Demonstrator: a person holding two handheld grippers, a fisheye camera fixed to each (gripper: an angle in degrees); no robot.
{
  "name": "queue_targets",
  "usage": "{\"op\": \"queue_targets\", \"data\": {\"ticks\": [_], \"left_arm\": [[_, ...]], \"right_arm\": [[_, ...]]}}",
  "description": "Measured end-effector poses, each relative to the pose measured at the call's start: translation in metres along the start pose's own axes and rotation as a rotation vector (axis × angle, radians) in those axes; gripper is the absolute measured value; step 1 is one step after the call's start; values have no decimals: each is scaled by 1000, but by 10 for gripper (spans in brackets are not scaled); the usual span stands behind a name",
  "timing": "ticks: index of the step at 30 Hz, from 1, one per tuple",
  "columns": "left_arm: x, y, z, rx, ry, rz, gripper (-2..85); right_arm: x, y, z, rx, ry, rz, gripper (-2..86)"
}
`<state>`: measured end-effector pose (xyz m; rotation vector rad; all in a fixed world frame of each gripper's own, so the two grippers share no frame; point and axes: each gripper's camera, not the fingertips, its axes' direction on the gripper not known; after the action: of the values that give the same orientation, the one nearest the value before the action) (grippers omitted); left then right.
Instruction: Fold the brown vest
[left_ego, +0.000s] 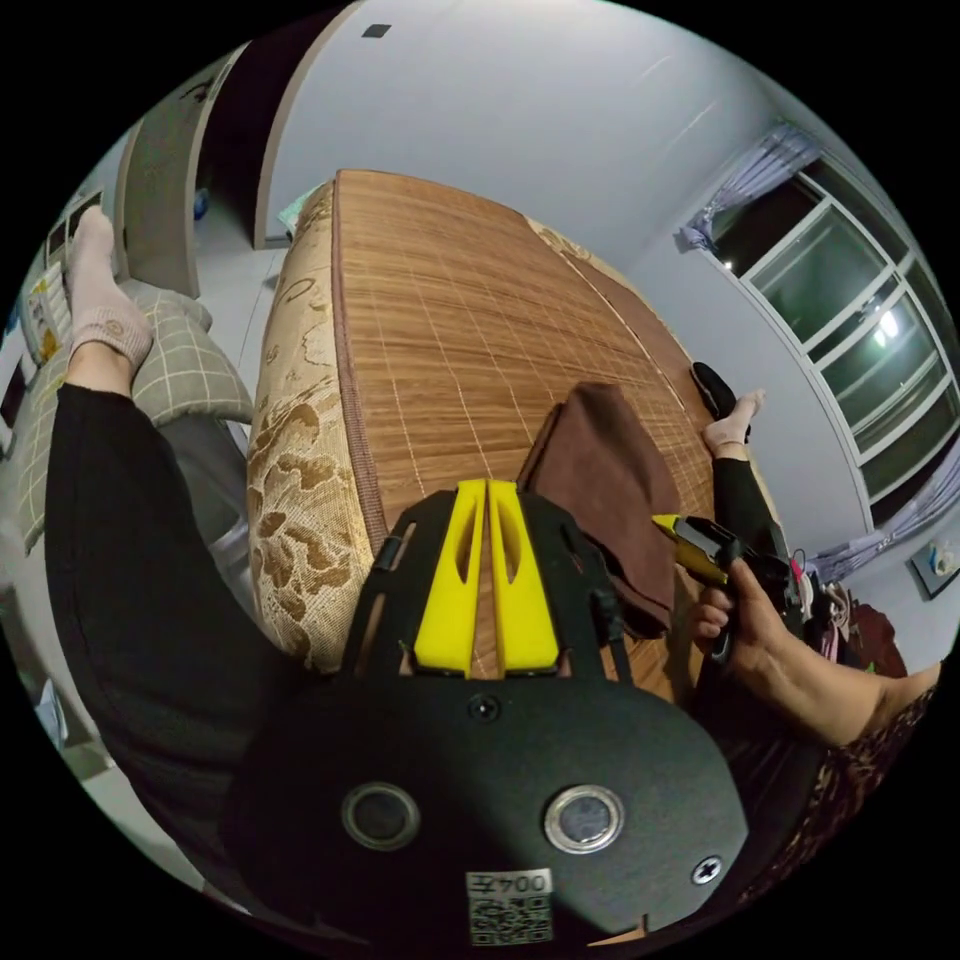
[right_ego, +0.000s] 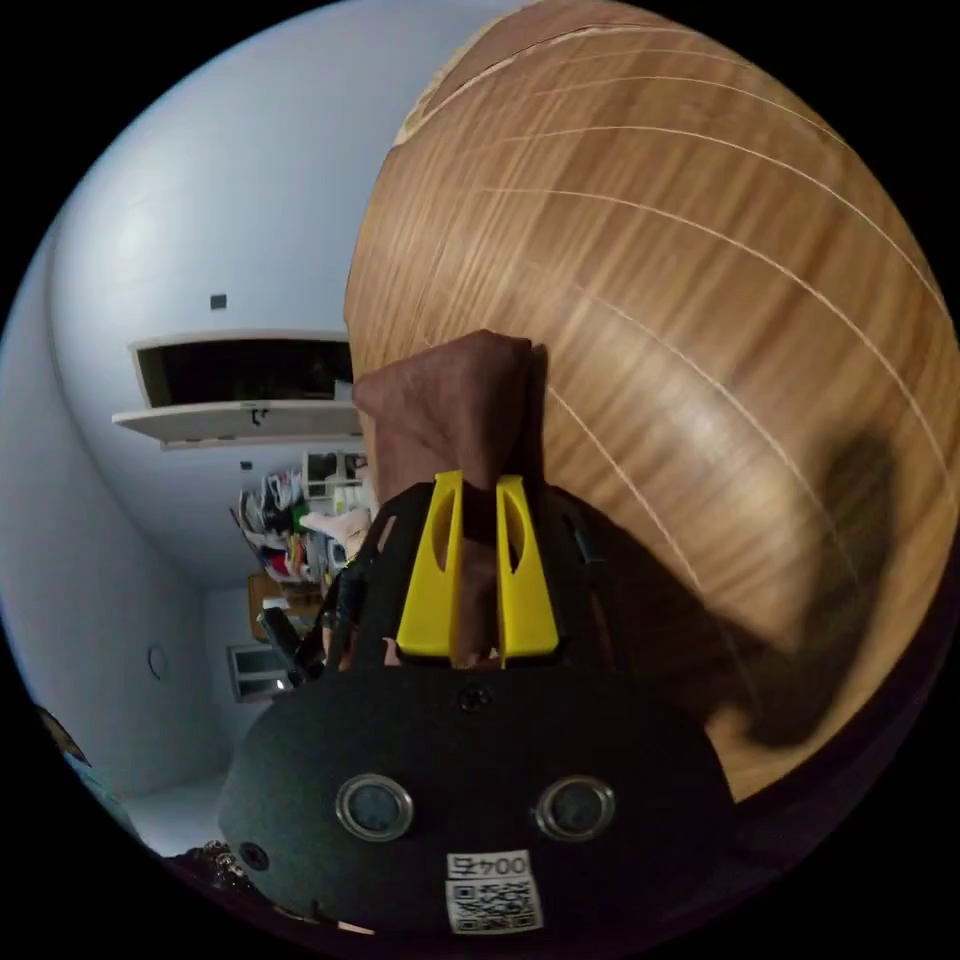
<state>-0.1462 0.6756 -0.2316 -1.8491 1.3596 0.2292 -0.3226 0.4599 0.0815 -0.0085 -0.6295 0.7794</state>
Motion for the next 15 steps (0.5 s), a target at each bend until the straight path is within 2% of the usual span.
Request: {"op": "queue_targets", "data": {"ticks": [4, 6, 10, 12, 15], "left_arm": [[20, 10, 7, 18, -28, 70, 5], [29, 15, 10, 32, -39, 99, 5], [64, 25, 20, 41, -75, 189, 5], [85, 25, 30, 32, -44, 224, 5], [126, 22, 55, 11, -43, 294, 8]], "right_arm": [[-14, 40, 1, -302, 49, -190, 76], [-21, 48, -13, -337, 100, -298, 77], [-37, 55, -63, -183, 294, -600, 73], [-32, 53, -78, -109, 340, -649, 69], [-15, 40, -87, -107, 264, -585, 73]]}}
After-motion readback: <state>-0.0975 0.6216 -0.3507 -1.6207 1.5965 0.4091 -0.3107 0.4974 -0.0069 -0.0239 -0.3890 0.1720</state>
